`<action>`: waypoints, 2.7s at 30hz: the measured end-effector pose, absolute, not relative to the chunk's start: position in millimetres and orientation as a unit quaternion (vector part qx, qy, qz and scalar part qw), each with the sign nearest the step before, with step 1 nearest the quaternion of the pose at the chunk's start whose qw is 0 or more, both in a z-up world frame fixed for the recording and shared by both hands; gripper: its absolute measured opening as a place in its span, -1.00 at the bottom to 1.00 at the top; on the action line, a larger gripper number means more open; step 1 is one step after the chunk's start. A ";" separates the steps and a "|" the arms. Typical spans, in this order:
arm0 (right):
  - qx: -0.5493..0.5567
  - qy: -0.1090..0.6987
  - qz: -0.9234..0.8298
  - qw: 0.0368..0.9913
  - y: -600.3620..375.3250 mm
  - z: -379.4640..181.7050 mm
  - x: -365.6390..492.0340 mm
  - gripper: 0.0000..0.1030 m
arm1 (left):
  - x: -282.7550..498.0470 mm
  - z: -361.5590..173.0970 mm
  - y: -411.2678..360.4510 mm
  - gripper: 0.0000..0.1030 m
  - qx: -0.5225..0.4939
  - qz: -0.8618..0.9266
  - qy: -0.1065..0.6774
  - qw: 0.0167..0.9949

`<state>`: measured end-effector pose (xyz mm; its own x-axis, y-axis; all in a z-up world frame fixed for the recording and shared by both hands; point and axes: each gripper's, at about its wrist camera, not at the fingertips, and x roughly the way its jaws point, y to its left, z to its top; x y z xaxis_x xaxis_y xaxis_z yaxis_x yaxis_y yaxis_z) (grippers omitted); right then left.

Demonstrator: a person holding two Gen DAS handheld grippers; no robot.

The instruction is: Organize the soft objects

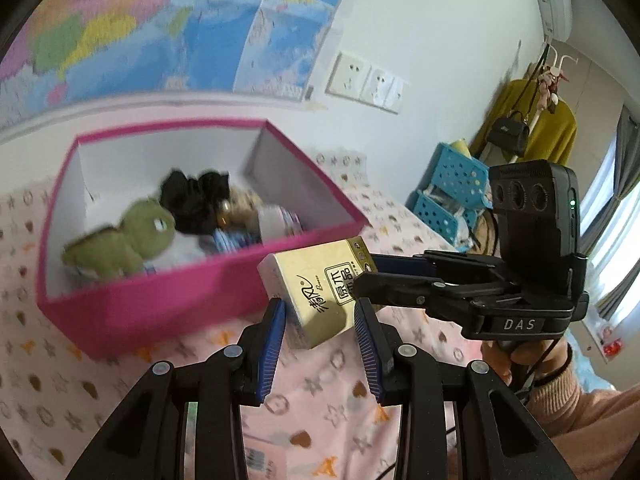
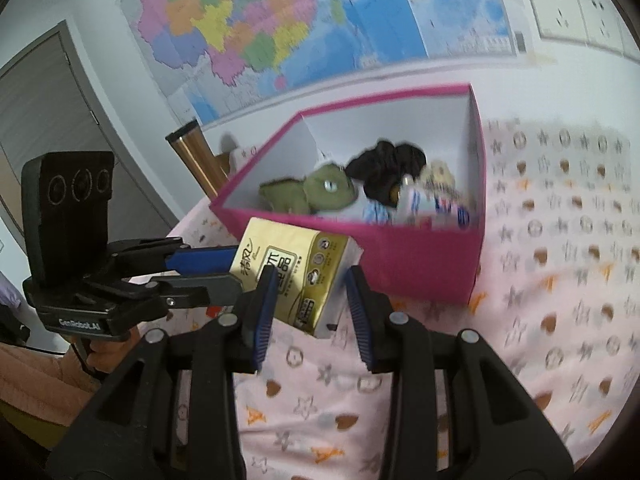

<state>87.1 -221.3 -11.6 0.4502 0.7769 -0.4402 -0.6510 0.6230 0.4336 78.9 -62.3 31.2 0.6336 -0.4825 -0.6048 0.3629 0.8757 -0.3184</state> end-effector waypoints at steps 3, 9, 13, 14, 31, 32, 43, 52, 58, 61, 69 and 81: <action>0.097 0.298 0.424 0.850 -216.6 1.6 98.1 -0.25 | 90.0 40.5 -58.8 -0.32 -0.077 -0.219 0.351 0.907; 0.092 0.295 0.426 0.850 -206.4 13.4 127.6 -0.25 | 115.7 48.0 -47.2 -0.32 -0.085 -0.201 0.348 0.912; 0.080 0.308 0.418 0.851 -194.6 10.8 146.4 -0.25 | 133.1 45.1 -41.5 -0.32 -0.092 -0.192 0.358 0.909; 0.081 0.313 0.417 0.850 -192.5 9.1 150.6 -0.25 | 138.3 43.0 -40.0 -0.32 -0.091 -0.184 0.361 0.910; 0.066 0.341 0.371 0.861 -187.8 -8.5 163.1 -0.15 | 167.5 11.2 -20.5 -0.32 -0.125 -0.147 0.402 0.895; 0.067 0.340 0.373 0.861 -189.8 -8.1 160.3 -0.13 | 163.8 11.7 -18.3 -0.28 -0.123 -0.147 0.398 0.897; 0.081 0.310 0.434 0.842 -204.3 -1.7 108.5 0.01 | 91.2 26.8 0.6 -0.16 -0.096 -0.147 0.340 0.924; 0.086 0.360 0.504 0.780 -179.8 -36.0 73.0 0.03 | 53.7 1.9 14.0 -0.16 -0.091 -0.120 0.367 0.918; 0.086 0.423 0.542 0.721 -146.6 -74.1 54.3 0.03 | 38.4 -28.1 17.5 -0.16 -0.105 -0.121 0.408 0.899; 0.086 0.445 0.556 0.697 -133.9 -89.7 44.5 0.03 | 31.2 -38.9 16.1 -0.16 -0.113 -0.129 0.422 0.890; 0.107 0.463 0.553 0.684 -120.6 -105.9 52.6 -0.02 | 17.6 -59.5 9.5 -0.16 -0.130 -0.148 0.452 0.870; 0.126 0.448 0.509 0.724 -131.7 -108.3 73.1 -0.14 | 16.7 -73.1 -4.5 -0.16 -0.150 -0.176 0.470 0.852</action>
